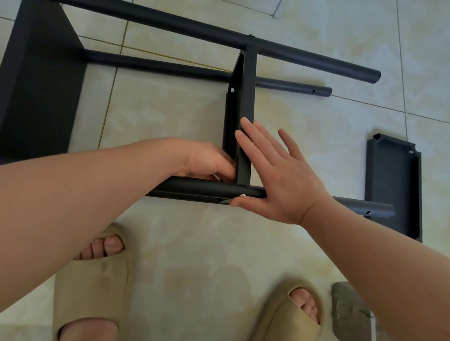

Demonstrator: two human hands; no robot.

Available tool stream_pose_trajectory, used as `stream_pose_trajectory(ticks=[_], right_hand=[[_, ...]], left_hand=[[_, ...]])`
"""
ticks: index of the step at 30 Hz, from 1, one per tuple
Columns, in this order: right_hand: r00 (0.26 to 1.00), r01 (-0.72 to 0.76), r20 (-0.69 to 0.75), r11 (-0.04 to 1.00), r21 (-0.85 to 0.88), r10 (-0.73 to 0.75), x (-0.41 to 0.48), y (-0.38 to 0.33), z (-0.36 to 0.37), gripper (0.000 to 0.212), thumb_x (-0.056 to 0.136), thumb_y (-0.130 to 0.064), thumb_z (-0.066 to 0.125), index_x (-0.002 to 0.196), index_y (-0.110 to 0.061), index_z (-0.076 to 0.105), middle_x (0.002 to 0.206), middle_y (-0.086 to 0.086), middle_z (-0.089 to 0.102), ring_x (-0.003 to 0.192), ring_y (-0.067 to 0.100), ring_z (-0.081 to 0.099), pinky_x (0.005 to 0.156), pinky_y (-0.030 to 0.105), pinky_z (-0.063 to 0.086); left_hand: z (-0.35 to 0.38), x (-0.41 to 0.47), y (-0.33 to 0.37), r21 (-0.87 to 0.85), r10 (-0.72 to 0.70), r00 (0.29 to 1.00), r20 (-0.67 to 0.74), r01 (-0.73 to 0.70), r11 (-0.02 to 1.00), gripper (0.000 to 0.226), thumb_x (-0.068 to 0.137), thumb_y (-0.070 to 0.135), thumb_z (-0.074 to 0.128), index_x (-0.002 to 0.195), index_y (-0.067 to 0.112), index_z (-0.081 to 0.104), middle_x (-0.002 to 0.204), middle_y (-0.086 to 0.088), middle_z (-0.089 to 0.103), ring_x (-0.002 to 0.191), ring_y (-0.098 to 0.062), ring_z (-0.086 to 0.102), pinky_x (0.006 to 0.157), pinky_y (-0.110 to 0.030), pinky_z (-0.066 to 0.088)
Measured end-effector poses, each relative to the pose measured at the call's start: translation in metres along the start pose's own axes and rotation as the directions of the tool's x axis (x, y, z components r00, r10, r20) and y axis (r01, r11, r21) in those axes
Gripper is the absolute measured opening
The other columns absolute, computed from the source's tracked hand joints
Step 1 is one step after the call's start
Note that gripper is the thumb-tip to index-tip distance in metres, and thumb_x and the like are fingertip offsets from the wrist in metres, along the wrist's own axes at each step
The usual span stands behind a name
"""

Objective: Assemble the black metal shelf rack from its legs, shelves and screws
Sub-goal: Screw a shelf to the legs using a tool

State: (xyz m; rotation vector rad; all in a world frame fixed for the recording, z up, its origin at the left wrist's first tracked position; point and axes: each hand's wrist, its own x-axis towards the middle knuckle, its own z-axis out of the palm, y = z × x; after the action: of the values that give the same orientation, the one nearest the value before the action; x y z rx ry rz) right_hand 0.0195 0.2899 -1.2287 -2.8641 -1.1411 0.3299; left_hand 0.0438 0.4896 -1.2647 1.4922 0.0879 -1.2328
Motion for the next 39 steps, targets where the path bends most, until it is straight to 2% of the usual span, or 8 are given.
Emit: stream_pose_trajectory(ticks=[8, 13, 18, 22, 26, 29, 34, 39], right_hand=[[1.000, -0.002, -0.002, 1.000, -0.004, 0.002, 0.0002, -0.0001, 0.0006, 0.105, 0.087, -0.082, 0.032, 0.162, -0.012, 0.014, 0.170, 0.004, 0.003, 0.157, 0.022, 0.004, 0.125, 0.053, 0.011], [1.000, 0.000, 0.005, 1.000, -0.010, 0.000, 0.0001, -0.0001, 0.0007, 0.105, 0.087, -0.083, 0.031, 0.162, -0.013, 0.012, 0.170, 0.004, 0.002, 0.157, 0.022, 0.003, 0.125, 0.054, 0.011], [1.000, -0.002, 0.002, 1.000, -0.006, 0.002, 0.0001, 0.0002, 0.0009, 0.105, 0.087, -0.083, 0.032, 0.162, -0.012, 0.013, 0.170, 0.003, 0.002, 0.157, 0.021, 0.003, 0.125, 0.053, 0.011], [1.000, -0.001, 0.000, 1.000, -0.007, 0.001, 0.0001, 0.0002, 0.0013, 0.105, 0.087, -0.083, 0.032, 0.162, -0.012, 0.013, 0.170, 0.003, 0.002, 0.157, 0.022, 0.004, 0.125, 0.053, 0.011], [1.000, -0.001, -0.008, 1.000, -0.007, 0.001, 0.0000, 0.0006, 0.0016, 0.105, 0.087, -0.083, 0.032, 0.162, -0.012, 0.014, 0.170, 0.004, 0.003, 0.157, 0.022, 0.005, 0.125, 0.053, 0.012], [1.000, 0.002, -0.009, 1.000, -0.011, -0.002, 0.0000, 0.0007, 0.0024, 0.104, 0.087, -0.083, 0.032, 0.162, -0.013, 0.013, 0.170, 0.003, 0.002, 0.157, 0.022, 0.004, 0.125, 0.053, 0.011], [1.000, 0.001, -0.020, 1.000, -0.007, -0.001, 0.0001, 0.0010, 0.0028, 0.104, 0.087, -0.083, 0.032, 0.162, -0.012, 0.014, 0.170, 0.003, 0.003, 0.157, 0.021, 0.005, 0.125, 0.053, 0.012], [1.000, 0.001, -0.020, 1.000, 0.003, -0.001, 0.0001, 0.0006, 0.0027, 0.104, 0.087, -0.083, 0.033, 0.162, -0.012, 0.014, 0.170, 0.003, 0.003, 0.157, 0.021, 0.005, 0.125, 0.054, 0.013]], left_hand=[[-0.0025, 0.0013, -0.0012, -0.158, 0.022, 0.997, 0.069, -0.011, 0.987, 0.016, 0.087, -0.012, 0.051, 0.095, -0.001, 0.060, 0.077, -0.015, 0.067, 0.066, -0.023, 0.069, 0.061, -0.030, 0.056], [-0.0011, 0.0032, -0.0019, -0.068, -0.039, 0.997, 0.062, 0.043, 0.997, 0.018, 0.090, 0.001, 0.055, 0.084, 0.006, 0.071, 0.081, -0.012, 0.071, 0.075, -0.024, 0.068, 0.074, -0.034, 0.057], [-0.0014, 0.0020, -0.0024, 0.008, -0.006, 1.000, 0.008, 0.006, 1.000, 0.011, 0.088, 0.001, 0.059, 0.084, 0.004, 0.069, 0.073, -0.010, 0.072, 0.064, -0.020, 0.069, 0.057, -0.025, 0.055], [-0.0031, 0.0037, -0.0041, -0.112, 0.010, 0.999, 0.044, -0.005, 0.994, 0.015, 0.088, -0.008, 0.056, 0.101, -0.003, 0.062, 0.090, -0.022, 0.065, 0.076, -0.029, 0.067, 0.074, -0.036, 0.057], [-0.0038, 0.0047, -0.0048, -0.151, 0.023, 0.997, 0.069, -0.012, 0.988, 0.022, 0.087, -0.013, 0.051, 0.102, -0.001, 0.060, 0.087, -0.018, 0.066, 0.072, -0.025, 0.069, 0.069, -0.033, 0.058], [-0.0035, 0.0066, -0.0051, -0.131, -0.001, 0.996, 0.092, 0.013, 0.991, 0.019, 0.090, -0.003, 0.053, 0.101, 0.001, 0.068, 0.096, -0.018, 0.069, 0.086, -0.028, 0.068, 0.087, -0.043, 0.056], [-0.0045, 0.0058, -0.0064, -0.087, 0.008, 0.998, 0.062, -0.003, 0.996, 0.011, 0.087, 0.000, 0.061, 0.086, 0.005, 0.071, 0.082, -0.015, 0.072, 0.072, -0.024, 0.071, 0.067, -0.032, 0.057], [-0.0052, 0.0071, -0.0066, -0.117, 0.003, 0.998, 0.062, 0.004, 0.993, 0.014, 0.087, -0.008, 0.056, 0.097, -0.001, 0.062, 0.089, -0.021, 0.065, 0.075, -0.029, 0.067, 0.071, -0.035, 0.057]])
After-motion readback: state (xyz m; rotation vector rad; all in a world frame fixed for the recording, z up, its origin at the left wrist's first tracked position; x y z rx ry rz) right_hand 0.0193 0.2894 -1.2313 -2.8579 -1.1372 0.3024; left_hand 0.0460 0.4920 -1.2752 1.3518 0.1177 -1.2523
